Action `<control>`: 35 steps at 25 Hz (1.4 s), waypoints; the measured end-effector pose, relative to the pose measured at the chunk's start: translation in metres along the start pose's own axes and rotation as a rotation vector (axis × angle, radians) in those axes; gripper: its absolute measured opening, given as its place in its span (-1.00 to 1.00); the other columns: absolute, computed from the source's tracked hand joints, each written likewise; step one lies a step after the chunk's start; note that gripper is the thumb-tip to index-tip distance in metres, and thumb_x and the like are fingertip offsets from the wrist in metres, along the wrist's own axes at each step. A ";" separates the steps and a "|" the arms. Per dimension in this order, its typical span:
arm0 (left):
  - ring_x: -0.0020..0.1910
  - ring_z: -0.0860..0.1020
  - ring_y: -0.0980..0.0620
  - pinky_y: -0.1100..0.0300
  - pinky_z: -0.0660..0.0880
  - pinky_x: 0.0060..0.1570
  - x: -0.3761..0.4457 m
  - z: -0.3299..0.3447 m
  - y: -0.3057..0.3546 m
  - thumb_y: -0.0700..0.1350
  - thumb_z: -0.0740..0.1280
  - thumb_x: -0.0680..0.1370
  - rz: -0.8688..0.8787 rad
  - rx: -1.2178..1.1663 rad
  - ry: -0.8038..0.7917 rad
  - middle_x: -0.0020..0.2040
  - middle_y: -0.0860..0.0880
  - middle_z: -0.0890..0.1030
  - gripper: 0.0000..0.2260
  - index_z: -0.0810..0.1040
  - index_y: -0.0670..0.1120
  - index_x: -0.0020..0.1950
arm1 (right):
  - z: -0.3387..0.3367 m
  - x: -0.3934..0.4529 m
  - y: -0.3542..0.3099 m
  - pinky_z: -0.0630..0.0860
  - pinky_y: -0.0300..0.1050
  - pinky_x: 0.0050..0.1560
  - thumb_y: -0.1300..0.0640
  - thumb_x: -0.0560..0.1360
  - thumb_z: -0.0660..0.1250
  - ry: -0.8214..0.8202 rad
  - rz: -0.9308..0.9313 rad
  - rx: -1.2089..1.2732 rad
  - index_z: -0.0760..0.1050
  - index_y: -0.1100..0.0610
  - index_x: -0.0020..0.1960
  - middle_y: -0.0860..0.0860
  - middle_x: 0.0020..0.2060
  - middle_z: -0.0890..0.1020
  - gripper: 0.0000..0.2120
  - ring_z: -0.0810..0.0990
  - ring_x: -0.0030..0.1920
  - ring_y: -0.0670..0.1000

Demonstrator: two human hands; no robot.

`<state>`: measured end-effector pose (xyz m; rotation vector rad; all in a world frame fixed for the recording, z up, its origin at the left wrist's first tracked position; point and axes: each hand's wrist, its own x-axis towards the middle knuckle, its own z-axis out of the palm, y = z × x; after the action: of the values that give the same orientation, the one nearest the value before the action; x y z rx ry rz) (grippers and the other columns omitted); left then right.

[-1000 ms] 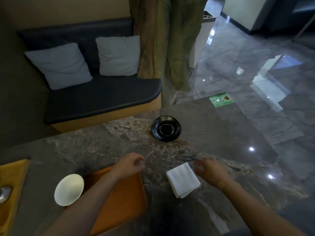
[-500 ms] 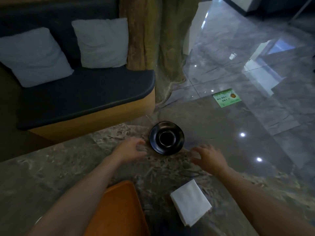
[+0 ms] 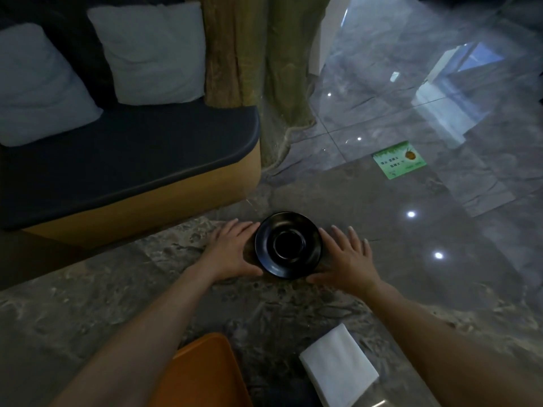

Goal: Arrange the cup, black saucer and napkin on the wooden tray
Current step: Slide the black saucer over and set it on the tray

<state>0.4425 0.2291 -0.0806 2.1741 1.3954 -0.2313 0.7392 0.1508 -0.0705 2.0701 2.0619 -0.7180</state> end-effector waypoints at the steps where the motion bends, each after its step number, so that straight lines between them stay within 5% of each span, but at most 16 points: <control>1: 0.55 -0.10 0.02 -0.16 -0.06 0.48 0.000 0.002 -0.001 0.48 0.35 0.21 0.002 0.010 -0.002 0.57 0.14 0.06 0.03 -0.07 0.21 0.54 | 0.004 0.003 -0.001 -0.16 0.36 0.45 -0.62 0.16 0.17 -0.001 0.011 0.003 -0.30 -0.27 0.49 -0.04 0.58 -0.07 0.10 -0.24 0.54 0.17; 8: 0.53 -0.22 0.06 -0.23 -0.16 0.43 0.007 0.013 -0.003 0.58 0.27 0.13 0.016 -0.022 0.041 0.58 0.21 -0.09 0.09 -0.22 0.31 0.49 | 0.025 0.011 -0.001 -0.21 0.43 0.41 -0.73 0.00 0.03 0.064 0.045 0.076 -0.41 -0.31 0.45 -0.03 0.58 -0.14 0.21 -0.27 0.54 0.16; 24: 0.44 -0.40 0.16 -0.25 -0.37 0.38 -0.001 0.031 0.010 0.49 0.36 0.06 -0.048 -0.180 0.080 0.56 0.28 0.01 0.14 -0.28 0.40 0.44 | 0.020 0.006 -0.003 -0.30 0.45 0.38 -0.57 0.04 0.35 0.041 0.017 0.201 -0.23 -0.28 0.51 -0.17 0.57 -0.10 0.23 -0.32 0.53 0.11; 35: 0.35 -0.49 0.30 -0.24 -0.36 0.40 -0.078 0.015 0.041 0.58 0.32 0.03 -0.118 -0.253 0.169 0.37 0.52 -0.27 0.10 -0.29 0.48 0.38 | -0.010 -0.046 -0.017 -0.24 0.42 0.41 -0.53 0.04 0.41 0.068 -0.104 0.203 -0.35 -0.43 0.40 -0.33 0.47 -0.24 0.21 -0.42 0.48 0.07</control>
<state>0.4459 0.1465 -0.0459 1.9425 1.5560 0.0856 0.7277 0.1145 -0.0384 2.1296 2.2324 -0.9218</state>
